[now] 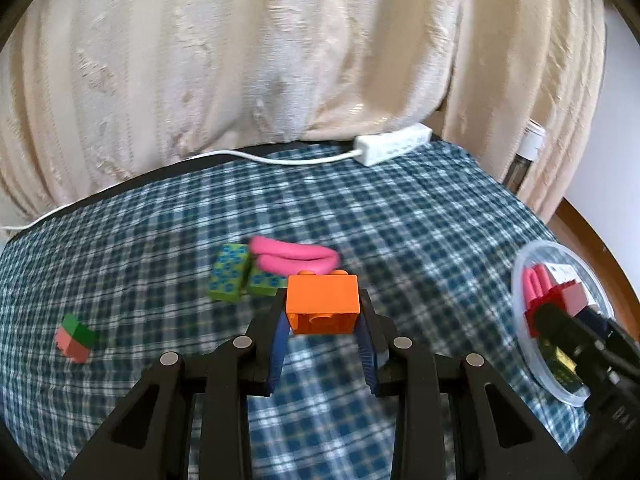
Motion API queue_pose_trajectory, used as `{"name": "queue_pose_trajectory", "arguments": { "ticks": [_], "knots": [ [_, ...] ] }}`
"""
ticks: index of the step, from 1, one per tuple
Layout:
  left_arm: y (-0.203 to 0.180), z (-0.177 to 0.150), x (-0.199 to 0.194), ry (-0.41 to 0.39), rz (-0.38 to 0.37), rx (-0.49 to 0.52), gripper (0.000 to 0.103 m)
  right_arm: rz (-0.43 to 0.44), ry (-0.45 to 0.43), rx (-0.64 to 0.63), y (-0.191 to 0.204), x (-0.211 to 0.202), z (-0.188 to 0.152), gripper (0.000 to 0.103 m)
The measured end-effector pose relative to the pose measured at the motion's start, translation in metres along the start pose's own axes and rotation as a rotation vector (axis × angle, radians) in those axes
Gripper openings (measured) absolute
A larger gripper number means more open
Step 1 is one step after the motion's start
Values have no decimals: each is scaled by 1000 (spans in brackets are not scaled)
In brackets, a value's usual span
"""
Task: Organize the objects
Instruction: 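Carry the orange block with the left tool and red block with the right tool to the bowl, then open the left tool over the bowl to drop the orange block while the right tool releases the red block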
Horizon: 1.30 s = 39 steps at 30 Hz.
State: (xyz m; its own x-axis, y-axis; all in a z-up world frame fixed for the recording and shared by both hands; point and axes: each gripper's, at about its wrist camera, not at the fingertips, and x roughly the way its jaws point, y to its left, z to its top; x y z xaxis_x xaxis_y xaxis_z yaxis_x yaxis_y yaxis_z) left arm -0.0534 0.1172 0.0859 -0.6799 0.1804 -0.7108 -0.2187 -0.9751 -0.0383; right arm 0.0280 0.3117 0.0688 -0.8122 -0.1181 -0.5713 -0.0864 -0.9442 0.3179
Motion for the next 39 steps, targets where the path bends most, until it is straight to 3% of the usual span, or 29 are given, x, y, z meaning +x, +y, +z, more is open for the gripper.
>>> {"name": "queue_pose_trajectory", "arguments": {
  "ticks": [17, 39],
  "knots": [
    [-89, 3, -2, 31, -144, 137, 32, -170, -109, 168, -109, -57, 8, 70],
    [-176, -1, 21, 102, -289, 301, 32, -220, -119, 255, -164, -62, 6, 70]
  ]
}}
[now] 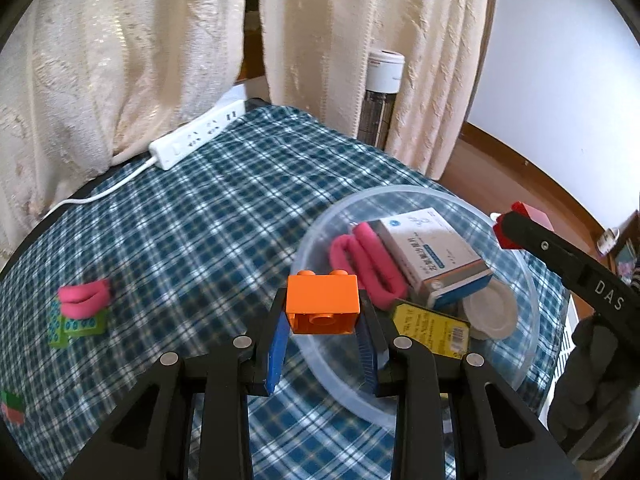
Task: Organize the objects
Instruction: 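Open the left tool over the bowl to drop the orange block while the right tool releases the red block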
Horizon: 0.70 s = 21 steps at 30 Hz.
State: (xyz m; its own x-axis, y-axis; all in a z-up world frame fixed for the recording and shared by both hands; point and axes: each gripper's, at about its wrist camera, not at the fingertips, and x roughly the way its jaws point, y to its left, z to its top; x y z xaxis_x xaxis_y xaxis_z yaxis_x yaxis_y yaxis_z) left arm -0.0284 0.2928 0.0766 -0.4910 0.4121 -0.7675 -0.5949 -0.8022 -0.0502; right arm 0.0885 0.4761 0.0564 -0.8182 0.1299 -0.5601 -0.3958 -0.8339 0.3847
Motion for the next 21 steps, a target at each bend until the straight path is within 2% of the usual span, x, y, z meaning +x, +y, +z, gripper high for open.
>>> {"name": "queue_pose_trajectory", "arguments": {
  "ticks": [10, 11, 13, 14, 21],
  "knots": [
    [-14, 5, 17, 38, -35, 29, 34, -8, 9, 14, -10, 7, 3, 70],
    [-15, 5, 19, 44, -39, 28, 35, -8, 10, 16, -11, 8, 3, 70],
    [-14, 5, 22, 50, -40, 22, 45, -10, 11, 20, -13, 9, 3, 70],
    [-14, 5, 22, 49, -40, 20, 46, -10, 10, 21, -13, 9, 3, 70],
    [-14, 4, 21, 41, -35, 20, 47, -15, 13, 22, -16, 12, 5, 70]
  ]
}}
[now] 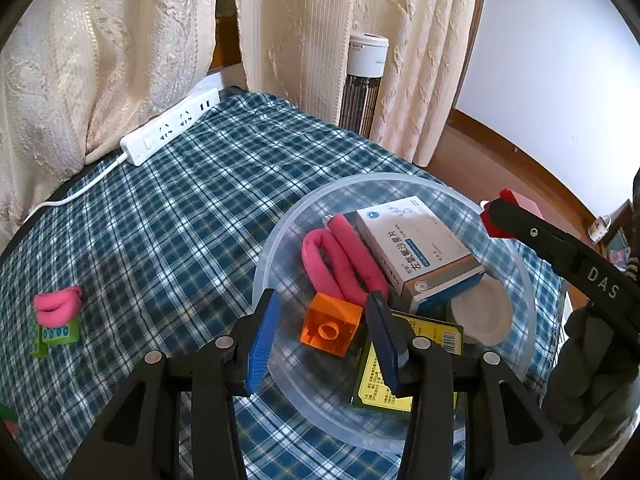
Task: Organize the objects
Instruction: 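Open the left tool over the bowl to drop the orange block while the right tool releases the red block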
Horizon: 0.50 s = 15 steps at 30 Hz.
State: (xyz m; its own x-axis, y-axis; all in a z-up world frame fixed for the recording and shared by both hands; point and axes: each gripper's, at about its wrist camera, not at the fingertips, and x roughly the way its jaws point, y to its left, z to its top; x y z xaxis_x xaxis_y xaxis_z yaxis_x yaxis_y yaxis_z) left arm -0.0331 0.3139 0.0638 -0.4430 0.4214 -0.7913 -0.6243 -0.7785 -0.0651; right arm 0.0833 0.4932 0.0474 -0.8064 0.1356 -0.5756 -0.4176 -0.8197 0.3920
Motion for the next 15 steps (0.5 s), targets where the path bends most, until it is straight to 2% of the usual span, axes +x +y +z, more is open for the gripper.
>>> {"name": "queue_pose_trajectory", "arguments": {
  "ticks": [15],
  "knots": [
    [16, -5, -13, -26, 16, -45, 50, 2, 19, 51, 7, 12, 6, 70]
  ]
}}
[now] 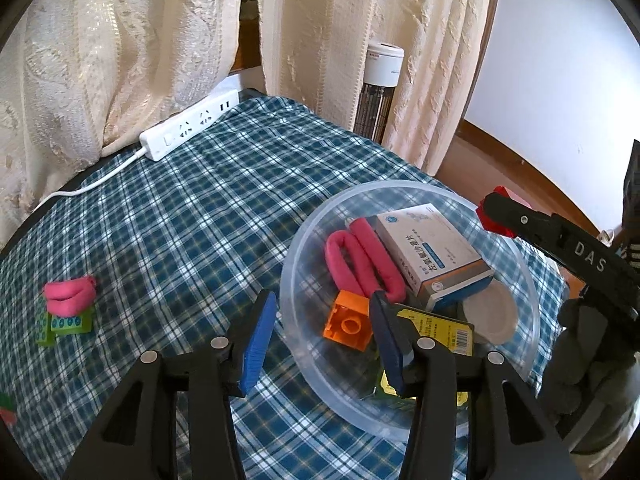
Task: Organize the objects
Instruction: 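Open the left tool over the bowl to drop the orange block while the right tool releases the red block, then move both open tools back toward the pink tube and dotted blocks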
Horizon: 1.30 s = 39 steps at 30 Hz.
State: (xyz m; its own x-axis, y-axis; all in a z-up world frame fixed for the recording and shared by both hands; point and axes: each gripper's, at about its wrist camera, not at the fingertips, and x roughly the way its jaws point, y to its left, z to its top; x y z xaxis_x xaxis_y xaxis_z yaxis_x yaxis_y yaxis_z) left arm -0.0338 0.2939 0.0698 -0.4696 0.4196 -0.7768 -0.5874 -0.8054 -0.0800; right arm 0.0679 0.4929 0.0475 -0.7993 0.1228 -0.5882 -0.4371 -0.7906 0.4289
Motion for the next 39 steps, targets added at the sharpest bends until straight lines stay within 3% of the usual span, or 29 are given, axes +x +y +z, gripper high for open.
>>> {"name": "queue_pose_trajectory", "arguments": {
  "ticks": [16, 21, 25, 39],
  "knots": [
    [21, -6, -10, -14, 6, -50, 52, 14, 23, 47, 4, 2, -2, 75],
    [29, -10, -13, -15, 12, -64, 53, 13, 18, 18, 15, -1, -5, 75],
    [38, -12, -16, -19, 24, -89, 62, 11, 16, -9, 25, -3, -9, 75],
    [78, -26, -34, -37, 61, -171, 66, 53, 8, -111, 73, -10, -23, 75]
  ]
}}
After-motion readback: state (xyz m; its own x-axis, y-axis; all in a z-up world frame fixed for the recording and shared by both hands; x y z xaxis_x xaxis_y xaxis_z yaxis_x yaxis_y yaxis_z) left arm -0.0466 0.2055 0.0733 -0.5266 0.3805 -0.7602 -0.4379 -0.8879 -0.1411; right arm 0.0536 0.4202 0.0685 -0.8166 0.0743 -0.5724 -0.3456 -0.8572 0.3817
